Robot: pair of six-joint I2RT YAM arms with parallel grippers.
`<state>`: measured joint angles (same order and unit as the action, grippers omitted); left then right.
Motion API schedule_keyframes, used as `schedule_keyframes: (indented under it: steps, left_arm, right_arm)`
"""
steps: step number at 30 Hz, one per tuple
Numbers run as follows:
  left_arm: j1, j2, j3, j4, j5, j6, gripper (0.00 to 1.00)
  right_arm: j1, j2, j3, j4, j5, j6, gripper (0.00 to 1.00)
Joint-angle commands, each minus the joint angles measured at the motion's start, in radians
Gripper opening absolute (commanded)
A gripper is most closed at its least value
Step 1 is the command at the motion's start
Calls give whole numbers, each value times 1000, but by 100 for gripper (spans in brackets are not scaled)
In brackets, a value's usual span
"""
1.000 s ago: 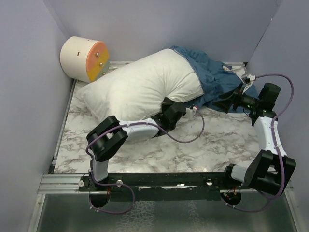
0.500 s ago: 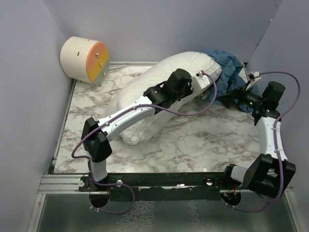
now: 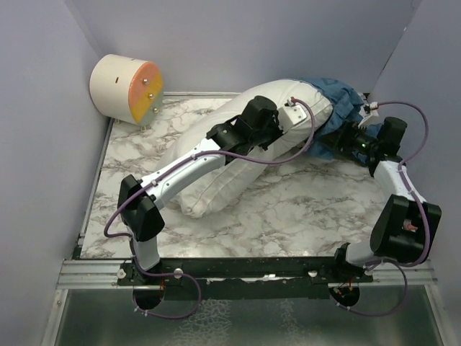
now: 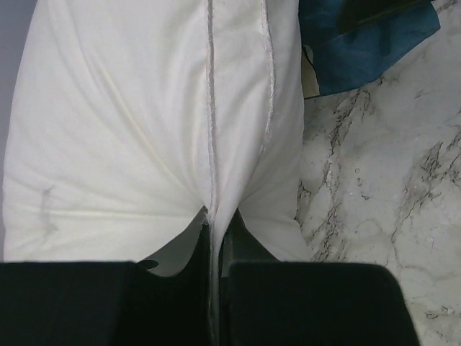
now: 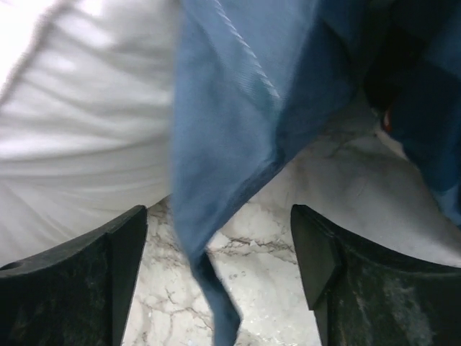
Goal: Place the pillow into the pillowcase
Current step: Stuff the pillow into the pillowcase.
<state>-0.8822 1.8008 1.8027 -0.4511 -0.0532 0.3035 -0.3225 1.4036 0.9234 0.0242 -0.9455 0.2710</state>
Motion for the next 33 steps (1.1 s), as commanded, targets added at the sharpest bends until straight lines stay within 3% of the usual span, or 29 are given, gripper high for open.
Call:
schedule_keyframes:
  steps: [1, 3, 6, 8, 12, 16, 18, 20, 24, 30, 33]
  left_arm:
    - [17, -121, -3, 103, 95, -53, 0]
    - [28, -140, -20, 114, 115, -68, 0]
    - [49, -153, -43, 140, 160, -106, 0]
    - [71, -152, -43, 158, 207, -148, 0]
    - [132, -145, 38, 198, 343, -314, 0]
    - [157, -69, 226, 191, 444, -457, 0]
    - [167, -27, 301, 189, 480, -534, 0]
    - [186, -4, 314, 213, 526, -618, 0]
    - [251, -4, 194, 328, 600, -782, 0]
    - [346, -4, -71, 491, 619, -902, 0]
    - [398, 24, -189, 592, 635, -965, 0]
  right_arm:
    - [31, 82, 26, 19, 81, 52, 76]
    - [31, 95, 27, 27, 65, 46, 62]
    - [38, 90, 31, 72, -76, 41, 15]
    - [46, 44, 78, 80, -183, 22, 5]
    - [52, -123, 292, 149, -147, 17, 1]
    - [92, -28, 712, 31, -254, 115, 1]
    - [185, 10, 832, -62, -258, 86, 1]
    - [329, 44, 919, -269, -211, -62, 1]
    - [532, 128, 932, -547, -90, -262, 1]
    - [593, 260, 822, -708, -3, -390, 1]
    - [671, 250, 751, -744, 6, -464, 1]
